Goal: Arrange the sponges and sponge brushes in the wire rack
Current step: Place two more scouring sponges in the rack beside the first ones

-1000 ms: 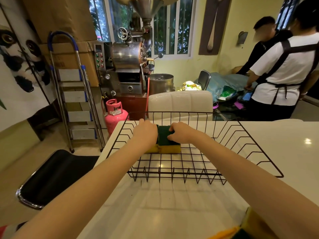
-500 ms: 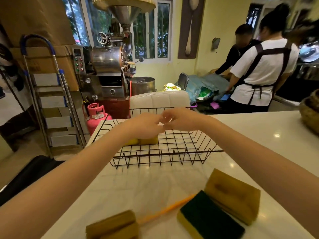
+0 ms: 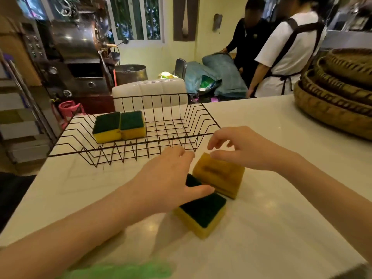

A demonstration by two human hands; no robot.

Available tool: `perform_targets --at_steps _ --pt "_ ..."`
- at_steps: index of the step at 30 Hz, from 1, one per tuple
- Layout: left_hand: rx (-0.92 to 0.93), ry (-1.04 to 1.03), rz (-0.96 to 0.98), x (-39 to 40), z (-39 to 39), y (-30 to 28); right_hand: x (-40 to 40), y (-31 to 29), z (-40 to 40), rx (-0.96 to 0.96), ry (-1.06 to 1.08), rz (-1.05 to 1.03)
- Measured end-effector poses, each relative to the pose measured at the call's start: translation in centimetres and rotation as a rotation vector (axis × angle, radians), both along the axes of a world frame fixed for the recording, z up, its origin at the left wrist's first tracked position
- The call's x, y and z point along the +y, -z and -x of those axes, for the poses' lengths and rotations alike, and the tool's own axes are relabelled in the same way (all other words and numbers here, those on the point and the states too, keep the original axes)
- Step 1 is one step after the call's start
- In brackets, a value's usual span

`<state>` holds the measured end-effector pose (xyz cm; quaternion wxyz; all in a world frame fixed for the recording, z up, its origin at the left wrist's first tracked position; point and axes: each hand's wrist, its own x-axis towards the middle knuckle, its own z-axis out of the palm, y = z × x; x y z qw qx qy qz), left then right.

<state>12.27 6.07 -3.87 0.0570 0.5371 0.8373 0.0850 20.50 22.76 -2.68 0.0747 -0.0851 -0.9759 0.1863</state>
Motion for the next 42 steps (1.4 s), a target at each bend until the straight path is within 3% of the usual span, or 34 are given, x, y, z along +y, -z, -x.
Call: perform_targets --at_steps 8,16,21,23,29,32,36,42 --pt "-0.026 -0.001 0.074 -0.8 -2.6 3.0 -0.8 4.3 -3.1 -0.103 0.07 -0.119" --pt "-0.136 -0.013 0.014 -0.9 -2.2 3.8 -0.6 6.4 -3.4 -0.037 0.134 0.068" --pt "-0.191 -0.028 -0.02 -1.0 -2.1 4.0 0.3 2.6 -3.6 0.074 0.173 0.133" --pt "-0.198 -0.028 -0.03 -1.1 -1.9 4.0 0.7 0.3 -3.4 -0.028 0.186 0.071" --pt "-0.203 -0.018 -0.034 -1.1 -1.3 4.1 0.1 -2.5 0.1 -0.688 0.188 -0.17" --pt "-0.203 -0.009 -0.029 -1.0 -1.1 3.9 -0.2 -1.4 2.6 -0.826 0.166 -0.169" --pt "-0.212 0.0 -0.019 -1.1 -0.8 3.9 -0.6 -0.4 4.2 -0.752 0.175 -0.055" --pt "-0.21 0.018 -0.009 -1.0 -0.6 3.9 -0.5 3.1 4.3 -0.517 0.24 -0.137"
